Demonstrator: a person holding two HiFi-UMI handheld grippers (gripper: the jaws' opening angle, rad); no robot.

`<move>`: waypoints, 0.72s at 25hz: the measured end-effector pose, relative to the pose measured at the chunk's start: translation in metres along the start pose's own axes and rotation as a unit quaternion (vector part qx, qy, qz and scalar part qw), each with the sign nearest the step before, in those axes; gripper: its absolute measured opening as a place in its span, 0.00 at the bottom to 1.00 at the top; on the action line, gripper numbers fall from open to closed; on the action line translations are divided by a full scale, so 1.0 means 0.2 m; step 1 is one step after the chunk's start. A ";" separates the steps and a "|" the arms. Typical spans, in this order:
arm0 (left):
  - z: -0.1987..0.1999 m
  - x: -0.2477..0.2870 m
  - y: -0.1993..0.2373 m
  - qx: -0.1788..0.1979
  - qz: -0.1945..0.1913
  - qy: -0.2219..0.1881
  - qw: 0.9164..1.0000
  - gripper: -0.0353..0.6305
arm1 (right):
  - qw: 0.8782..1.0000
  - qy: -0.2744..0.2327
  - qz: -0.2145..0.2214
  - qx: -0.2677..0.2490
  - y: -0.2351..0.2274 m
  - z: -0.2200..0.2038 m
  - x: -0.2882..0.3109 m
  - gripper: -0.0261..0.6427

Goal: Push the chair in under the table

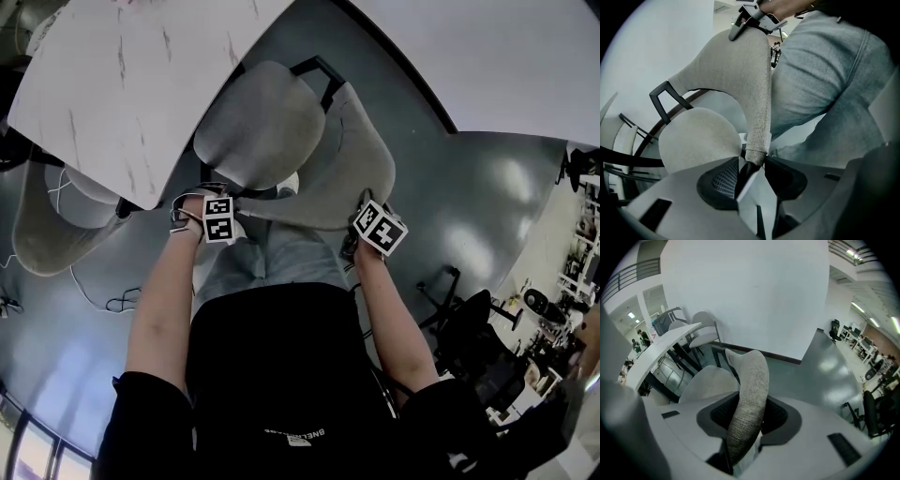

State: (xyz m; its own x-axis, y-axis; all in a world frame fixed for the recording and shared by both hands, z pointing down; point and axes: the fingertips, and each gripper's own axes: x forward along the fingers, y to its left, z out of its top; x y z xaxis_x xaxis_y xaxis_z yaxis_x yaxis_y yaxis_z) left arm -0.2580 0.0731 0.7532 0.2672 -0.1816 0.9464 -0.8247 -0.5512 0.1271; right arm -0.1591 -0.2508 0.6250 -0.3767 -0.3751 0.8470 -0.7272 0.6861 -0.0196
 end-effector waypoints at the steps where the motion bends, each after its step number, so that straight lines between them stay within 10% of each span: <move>1: -0.01 0.00 0.02 -0.006 -0.001 0.006 1.000 0.29 | 1.000 -0.001 0.002 -0.005 0.02 0.02 0.01 0.25; 18: -0.14 -0.04 0.14 -0.081 0.013 0.041 0.996 0.29 | 0.997 -0.011 0.037 -0.063 0.29 0.24 0.15 0.25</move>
State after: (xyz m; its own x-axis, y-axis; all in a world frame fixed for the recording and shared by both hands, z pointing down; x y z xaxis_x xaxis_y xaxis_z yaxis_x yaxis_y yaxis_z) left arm -0.2974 0.0815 0.7571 0.2096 -0.1237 0.9699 -0.9019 -0.4077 0.1429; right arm -0.2399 -0.2510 0.6237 -0.4395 -0.3329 0.8343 -0.6191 0.7852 -0.0128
